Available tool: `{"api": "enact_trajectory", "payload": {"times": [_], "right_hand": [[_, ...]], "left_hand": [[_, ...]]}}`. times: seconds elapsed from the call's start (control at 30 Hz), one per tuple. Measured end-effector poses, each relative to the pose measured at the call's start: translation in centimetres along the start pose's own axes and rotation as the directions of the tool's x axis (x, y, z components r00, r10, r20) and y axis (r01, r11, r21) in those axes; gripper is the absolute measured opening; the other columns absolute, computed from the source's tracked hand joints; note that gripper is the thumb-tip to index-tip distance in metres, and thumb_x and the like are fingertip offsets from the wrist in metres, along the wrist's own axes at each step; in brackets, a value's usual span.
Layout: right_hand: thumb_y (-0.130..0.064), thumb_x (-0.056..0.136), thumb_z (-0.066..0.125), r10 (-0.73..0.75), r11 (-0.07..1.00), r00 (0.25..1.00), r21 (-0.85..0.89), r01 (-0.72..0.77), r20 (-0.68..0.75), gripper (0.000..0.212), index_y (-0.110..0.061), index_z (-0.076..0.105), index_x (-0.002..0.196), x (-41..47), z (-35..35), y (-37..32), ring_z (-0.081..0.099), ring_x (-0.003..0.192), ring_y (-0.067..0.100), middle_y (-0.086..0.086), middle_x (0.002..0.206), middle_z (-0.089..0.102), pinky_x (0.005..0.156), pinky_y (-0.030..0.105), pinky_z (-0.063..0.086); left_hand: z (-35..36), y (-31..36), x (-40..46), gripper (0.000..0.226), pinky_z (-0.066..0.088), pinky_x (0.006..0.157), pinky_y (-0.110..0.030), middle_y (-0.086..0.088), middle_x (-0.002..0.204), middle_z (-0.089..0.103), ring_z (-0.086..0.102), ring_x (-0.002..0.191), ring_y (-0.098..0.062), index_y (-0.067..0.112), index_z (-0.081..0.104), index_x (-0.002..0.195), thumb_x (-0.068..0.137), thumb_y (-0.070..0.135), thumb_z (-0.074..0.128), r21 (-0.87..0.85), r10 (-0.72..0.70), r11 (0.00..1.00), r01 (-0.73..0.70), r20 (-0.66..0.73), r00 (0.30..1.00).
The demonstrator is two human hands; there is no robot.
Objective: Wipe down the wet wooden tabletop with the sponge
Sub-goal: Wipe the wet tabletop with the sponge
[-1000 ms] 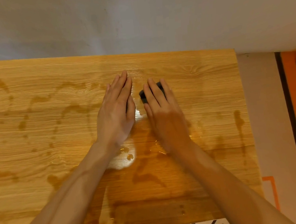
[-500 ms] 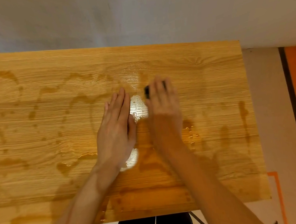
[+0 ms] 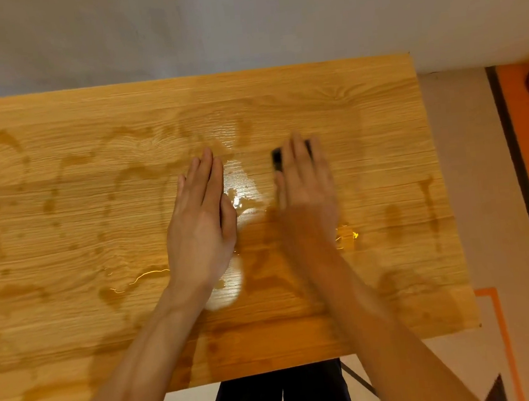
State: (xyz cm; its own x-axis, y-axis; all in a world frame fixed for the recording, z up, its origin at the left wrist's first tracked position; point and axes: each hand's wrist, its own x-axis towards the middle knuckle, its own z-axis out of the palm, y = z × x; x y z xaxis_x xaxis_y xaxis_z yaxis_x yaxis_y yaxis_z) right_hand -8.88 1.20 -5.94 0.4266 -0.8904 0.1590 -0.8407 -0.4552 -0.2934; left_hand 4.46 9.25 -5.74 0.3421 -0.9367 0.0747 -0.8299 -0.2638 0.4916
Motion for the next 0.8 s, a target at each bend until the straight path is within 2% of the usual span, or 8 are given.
{"api": "enact_trajectory", "payload": {"times": [0.13,0.27,0.33,0.4,0.5,0.6,0.67,0.8], "right_hand": [[-0.007,0.096,0.054,-0.168,0.985,0.985,-0.025,0.169,0.028,0.047,-0.003,0.044,0.142,-0.2,-1.1,2.1,0.031,0.143,0.030,0.013,0.150,0.041,0.118,0.043,0.025],[-0.021,0.105,0.033,0.280,0.960,0.959,-0.006,-0.280,-0.038,0.046,-0.004,0.035,0.147,-0.9,-5.8,11.6,0.022,0.146,0.031,0.011,0.155,0.032,0.121,0.042,0.016],[-0.021,0.105,0.031,0.372,0.928,0.922,0.012,-0.373,-0.108,0.046,-0.004,0.033,0.148,-1.2,-5.2,10.5,0.020,0.146,0.031,0.011,0.156,0.030,0.122,0.039,0.013],[-0.014,0.104,0.033,0.299,0.952,0.947,-0.034,-0.305,-0.116,0.045,-0.002,0.034,0.147,-1.6,-3.0,6.1,0.019,0.146,0.031,0.012,0.156,0.030,0.122,0.039,0.011],[-0.003,0.100,0.027,-0.017,0.991,0.999,-0.133,0.023,0.048,0.053,-0.006,0.020,0.152,-2.9,-0.1,-1.1,0.009,0.149,0.031,0.011,0.161,0.015,0.122,0.040,-0.003],[-0.015,0.101,0.033,-0.126,0.971,0.989,-0.195,0.140,0.080,0.050,-0.010,0.024,0.150,-3.0,-1.1,-0.2,0.020,0.147,0.027,0.007,0.158,0.025,0.122,0.036,0.009],[-0.013,0.101,0.047,-0.009,0.983,1.000,-0.186,0.014,0.024,0.049,-0.009,0.032,0.147,-3.3,-3.2,5.0,0.027,0.145,0.029,0.011,0.154,0.034,0.122,0.034,0.010],[-0.021,0.105,0.033,0.434,0.900,0.894,0.005,-0.436,-0.112,0.046,-0.006,0.032,0.149,-3.9,-6.0,10.0,0.019,0.147,0.029,0.010,0.157,0.029,0.121,0.043,0.016]], "left_hand": [[0.2,0.1,-0.1,0.051,0.007,0.127,-0.032,-0.006,0.165,0.025,0.015,0.155,-0.018,0.005,0.032,0.156,0.107,0.015,0.038,-0.011,0.006,1.000,-0.006,-0.013,1.000],[0.1,0.0,-0.2,0.050,0.007,0.127,-0.032,-0.008,0.164,0.027,0.017,0.155,-0.020,0.004,0.033,0.155,0.107,0.016,0.038,-0.025,0.016,1.000,-0.016,-0.024,1.000],[0.1,-0.1,-0.1,0.050,0.007,0.127,-0.032,-0.009,0.164,0.027,0.017,0.155,-0.021,0.004,0.033,0.155,0.107,0.016,0.038,-0.027,0.019,0.999,-0.019,-0.028,0.999],[0.1,-0.1,-0.1,0.050,0.007,0.127,-0.032,-0.009,0.164,0.027,0.017,0.155,-0.021,0.004,0.034,0.155,0.107,0.017,0.037,-0.026,0.018,1.000,-0.018,-0.025,1.000],[0.1,0.1,-0.1,0.049,0.004,0.126,-0.028,-0.008,0.165,0.027,0.017,0.155,-0.020,0.004,0.034,0.155,0.107,0.016,0.037,-0.010,0.012,1.000,-0.012,-0.031,0.999],[0.2,0.2,-0.2,0.049,0.004,0.127,-0.028,-0.009,0.164,0.028,0.018,0.155,-0.020,0.003,0.035,0.154,0.107,0.015,0.038,-0.004,0.017,1.000,-0.017,-0.042,0.999],[0.3,0.1,-0.2,0.049,0.007,0.127,-0.031,-0.011,0.164,0.028,0.019,0.154,-0.022,0.001,0.035,0.154,0.107,0.015,0.038,-0.012,0.026,1.000,-0.027,-0.046,0.999],[0.3,-0.2,-0.2,0.049,0.010,0.127,-0.034,-0.013,0.164,0.028,0.020,0.154,-0.024,0.000,0.033,0.154,0.108,0.017,0.036,-0.001,0.036,0.999,-0.037,-0.053,0.998]]}}
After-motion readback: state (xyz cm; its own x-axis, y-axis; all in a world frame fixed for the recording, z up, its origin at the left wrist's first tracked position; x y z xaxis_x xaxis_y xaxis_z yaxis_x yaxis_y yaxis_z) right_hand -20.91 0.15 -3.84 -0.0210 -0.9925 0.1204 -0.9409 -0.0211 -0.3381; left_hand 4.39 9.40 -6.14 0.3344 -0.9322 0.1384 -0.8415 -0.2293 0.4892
